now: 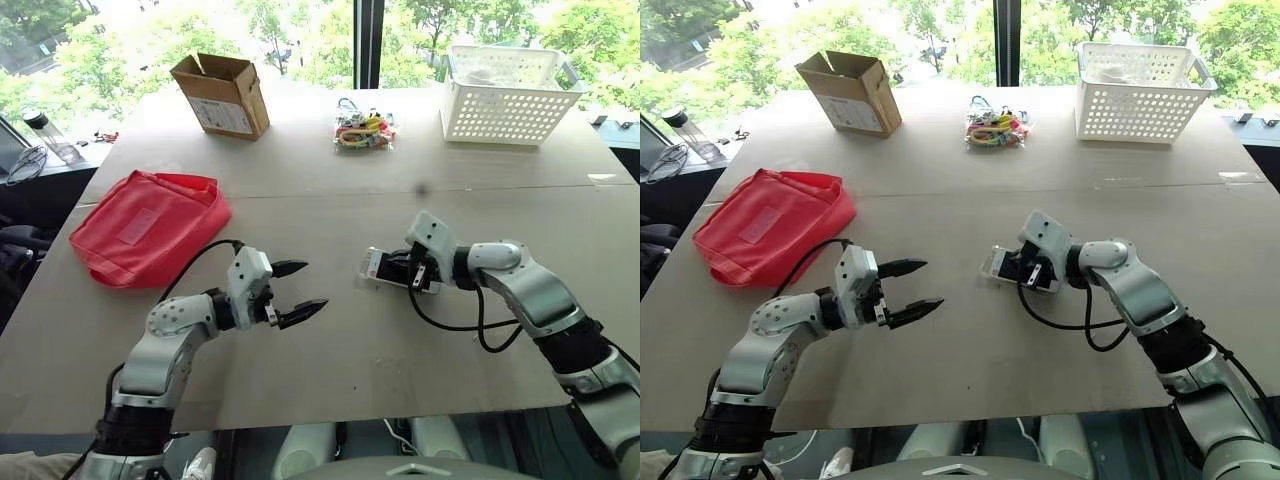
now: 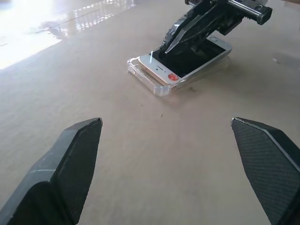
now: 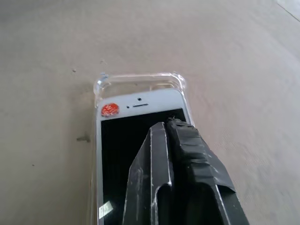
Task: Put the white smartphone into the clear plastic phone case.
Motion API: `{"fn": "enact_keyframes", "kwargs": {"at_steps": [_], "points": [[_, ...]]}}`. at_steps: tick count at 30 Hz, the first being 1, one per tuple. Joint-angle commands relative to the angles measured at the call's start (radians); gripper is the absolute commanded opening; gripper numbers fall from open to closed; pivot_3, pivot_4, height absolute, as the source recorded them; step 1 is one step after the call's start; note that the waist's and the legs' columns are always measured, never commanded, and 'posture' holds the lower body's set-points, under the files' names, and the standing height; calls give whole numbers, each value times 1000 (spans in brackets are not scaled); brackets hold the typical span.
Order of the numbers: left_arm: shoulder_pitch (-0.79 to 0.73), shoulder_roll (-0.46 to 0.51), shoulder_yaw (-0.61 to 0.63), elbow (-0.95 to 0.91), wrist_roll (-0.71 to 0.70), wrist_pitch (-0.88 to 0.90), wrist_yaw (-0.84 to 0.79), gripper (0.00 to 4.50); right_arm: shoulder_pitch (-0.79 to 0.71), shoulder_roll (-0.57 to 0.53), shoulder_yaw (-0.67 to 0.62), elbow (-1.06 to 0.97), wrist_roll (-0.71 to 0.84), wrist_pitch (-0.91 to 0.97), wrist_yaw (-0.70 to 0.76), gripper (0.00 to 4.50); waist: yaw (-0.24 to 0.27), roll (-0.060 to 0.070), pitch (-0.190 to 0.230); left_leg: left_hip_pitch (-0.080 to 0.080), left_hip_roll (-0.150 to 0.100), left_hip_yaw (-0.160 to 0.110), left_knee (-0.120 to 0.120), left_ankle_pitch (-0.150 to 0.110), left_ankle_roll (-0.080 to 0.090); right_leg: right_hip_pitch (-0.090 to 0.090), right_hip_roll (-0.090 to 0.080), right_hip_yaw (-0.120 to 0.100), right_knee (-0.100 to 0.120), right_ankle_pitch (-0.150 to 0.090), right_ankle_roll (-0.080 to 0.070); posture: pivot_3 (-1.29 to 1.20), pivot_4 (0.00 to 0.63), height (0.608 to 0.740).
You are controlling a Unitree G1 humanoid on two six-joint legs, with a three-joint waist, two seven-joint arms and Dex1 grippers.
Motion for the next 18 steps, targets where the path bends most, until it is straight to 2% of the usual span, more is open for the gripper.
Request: {"fn": "enact_keyframes", "kwargs": {"at_steps": [1, 4, 6, 9, 13, 16, 18], "points": [[11, 1, 14, -70, -16, 8, 36, 4500, 16, 7, 93, 96, -59, 31, 42, 65, -2, 0, -1, 0, 0, 0, 0, 0, 0, 0, 0, 0, 0, 0, 0, 0, 150, 733], [-5, -3, -1, -72, -12, 18, 55, 4500, 23, 12, 98, 130, -77, 49, 47, 65, -6, -1, -5, 2, 0, 0, -1, 0, 0, 1, 0, 0, 1, 0, 0, 0, 150, 733], [-39, -8, -20, -42, 5, 14, 65, 4500, 42, 21, 40, 99, -56, 20, 29, 65, -3, -1, -6, 4, 0, 0, -1, 0, 0, 3, 0, 0, 1, 0, 0, 0, 150, 733], [-110, -18, -62, 14, 54, 11, 88, 4500, 83, 44, -115, -50, 44, 1, 7, 65, 10, -1, -6, 6, -1, -2, -1, 0, 0, 5, -1, -1, 1, 0, 0, 0, 150, 733], [-214, -28, -106, 95, 87, 26, 88, 4500, 136, 21, -254, -282, 138, 112, -30, 65, 14, 1, -4, 0, -2, -2, -1, 0, 0, -1, -1, 0, 2, 0, 0, 0, 150, 733], [-268, -24, -135, 144, 103, 34, 67, 3840, 163, -3, -312, -401, 184, 200, -59, 0, 16, 1, -4, -1, -2, -2, -1, 0, -1, -2, -1, -1, 3, 0, 0, 0, 150, 733], [-324, -24, -171, 198, 133, 30, 52, 2989, 212, -46, -352, -489, 180, 254, -96, 0, 18, 1, -4, -1, -2, -4, -1, 0, -1, -1, 0, -1, 1, 0, 0, 0, 150, 733]]}}
